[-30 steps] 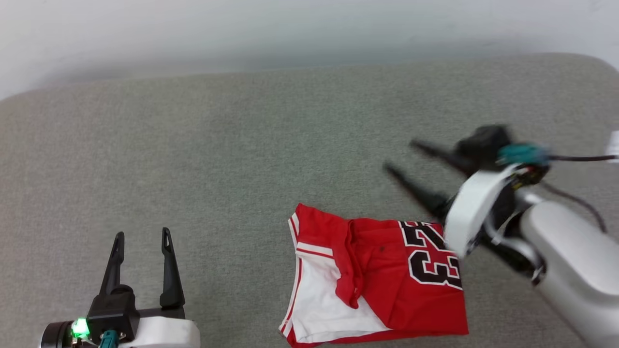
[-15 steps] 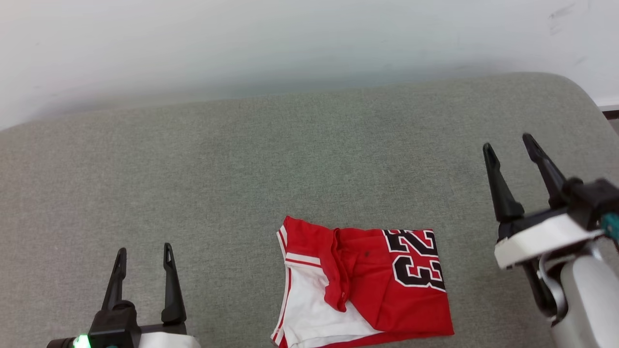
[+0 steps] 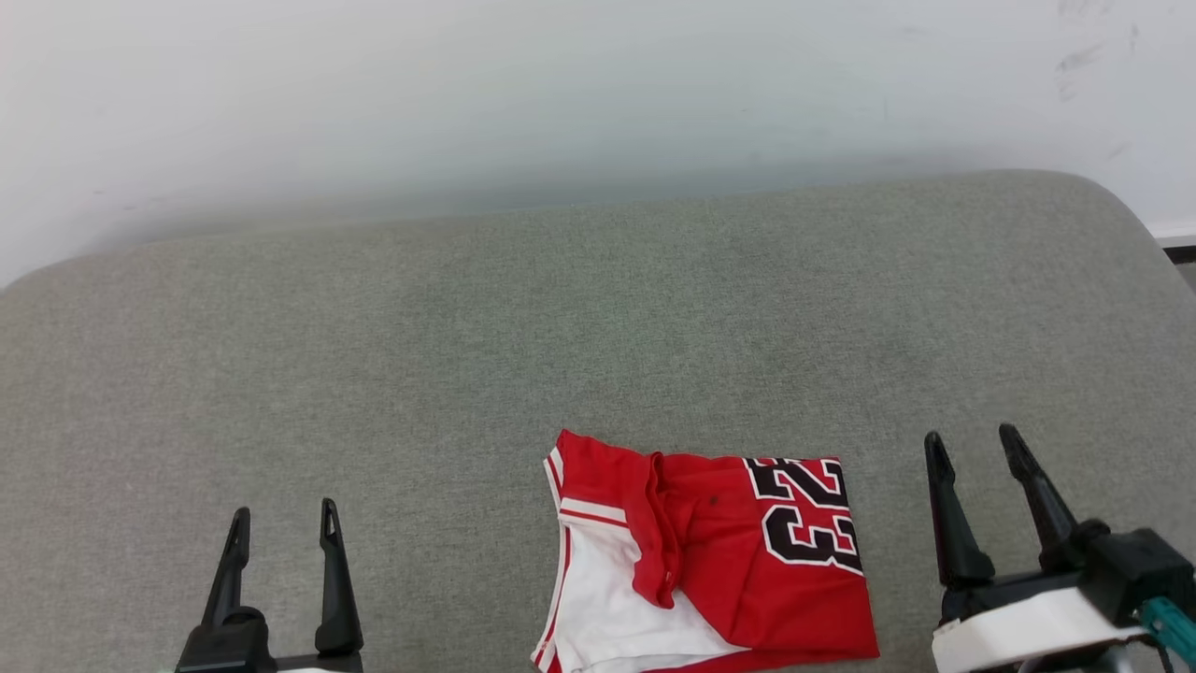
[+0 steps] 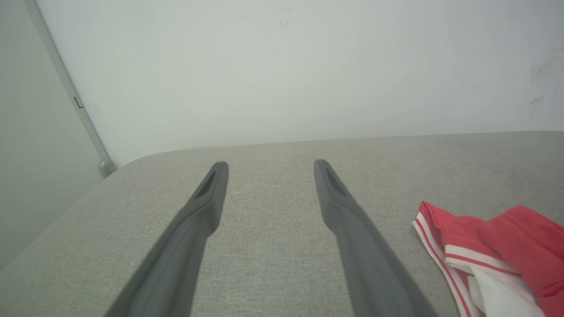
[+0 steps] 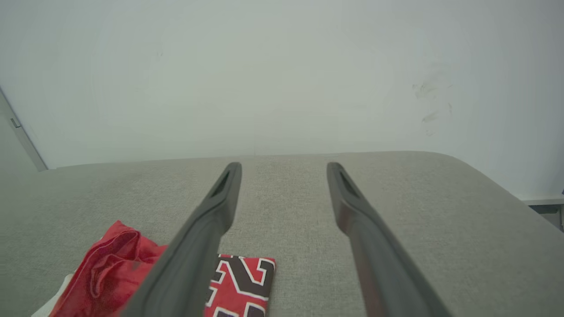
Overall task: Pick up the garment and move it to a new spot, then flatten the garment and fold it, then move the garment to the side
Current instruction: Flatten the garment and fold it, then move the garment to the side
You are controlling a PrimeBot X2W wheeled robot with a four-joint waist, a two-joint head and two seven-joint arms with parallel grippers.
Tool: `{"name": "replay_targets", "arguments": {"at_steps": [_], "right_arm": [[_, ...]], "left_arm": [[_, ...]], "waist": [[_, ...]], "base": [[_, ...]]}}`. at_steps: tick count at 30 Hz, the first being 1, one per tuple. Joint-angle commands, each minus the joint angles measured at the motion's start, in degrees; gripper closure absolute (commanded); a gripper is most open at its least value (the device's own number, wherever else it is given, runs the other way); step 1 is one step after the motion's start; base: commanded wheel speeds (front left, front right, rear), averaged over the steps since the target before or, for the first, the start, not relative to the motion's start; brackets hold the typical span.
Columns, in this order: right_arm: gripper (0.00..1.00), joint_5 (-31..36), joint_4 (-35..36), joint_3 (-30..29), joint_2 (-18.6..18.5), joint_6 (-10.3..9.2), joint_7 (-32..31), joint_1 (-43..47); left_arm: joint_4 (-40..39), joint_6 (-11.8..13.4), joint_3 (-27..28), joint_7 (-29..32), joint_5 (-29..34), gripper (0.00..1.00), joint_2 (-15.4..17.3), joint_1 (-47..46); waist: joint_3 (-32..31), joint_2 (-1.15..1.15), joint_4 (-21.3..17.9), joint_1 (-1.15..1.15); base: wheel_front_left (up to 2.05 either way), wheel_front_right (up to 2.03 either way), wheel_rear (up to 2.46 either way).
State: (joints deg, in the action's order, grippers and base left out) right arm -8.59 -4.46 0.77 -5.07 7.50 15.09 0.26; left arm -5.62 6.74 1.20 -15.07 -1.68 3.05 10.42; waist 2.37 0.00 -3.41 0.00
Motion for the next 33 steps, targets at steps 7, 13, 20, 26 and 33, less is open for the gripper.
{"name": "replay_targets", "arguments": {"at_steps": [7,13,20,26,33], "right_arm": [[0.00,0.5,0.9,-0.4,1.4,-0.02,0.1,2.9],[0.00,1.4,3.4,-1.9,-0.3,-0.02,0.1,-2.7],[0.00,-0.5,3.0,2.3,-6.7,-0.02,-2.0,-12.8],[0.00,-12.4,0.2,13.9,-17.7,-0.02,-22.4,-21.5],[0.00,-32.2,-2.2,21.1,-27.3,-0.03,-44.8,-24.0]], "left_arm": [[0.4,-0.4,-0.3,-0.1,0.4,0.00,-0.1,1.3],[0.6,-0.5,-0.1,-0.1,0.1,0.00,-0.1,0.7],[0.9,-0.6,-0.3,-0.1,-0.1,0.00,-0.1,-0.3],[0.9,-0.7,-0.3,-0.1,-0.5,0.00,-0.1,-1.0],[1.0,-1.0,-0.3,-0.1,-0.8,0.00,-0.2,-2.2]], "waist": [[-0.4,0.00,0.6,0.00],[0.0,0.00,0.9,0.00],[1.1,0.00,1.0,0.00],[2.4,0.00,1.2,0.00],[4.5,0.00,1.6,0.00]], "base": [[0.00,0.00,0.00],[0.00,0.00,0.00],[0.00,0.00,0.00],[0.00,0.00,0.00],[0.00,0.00,0.00]]}}
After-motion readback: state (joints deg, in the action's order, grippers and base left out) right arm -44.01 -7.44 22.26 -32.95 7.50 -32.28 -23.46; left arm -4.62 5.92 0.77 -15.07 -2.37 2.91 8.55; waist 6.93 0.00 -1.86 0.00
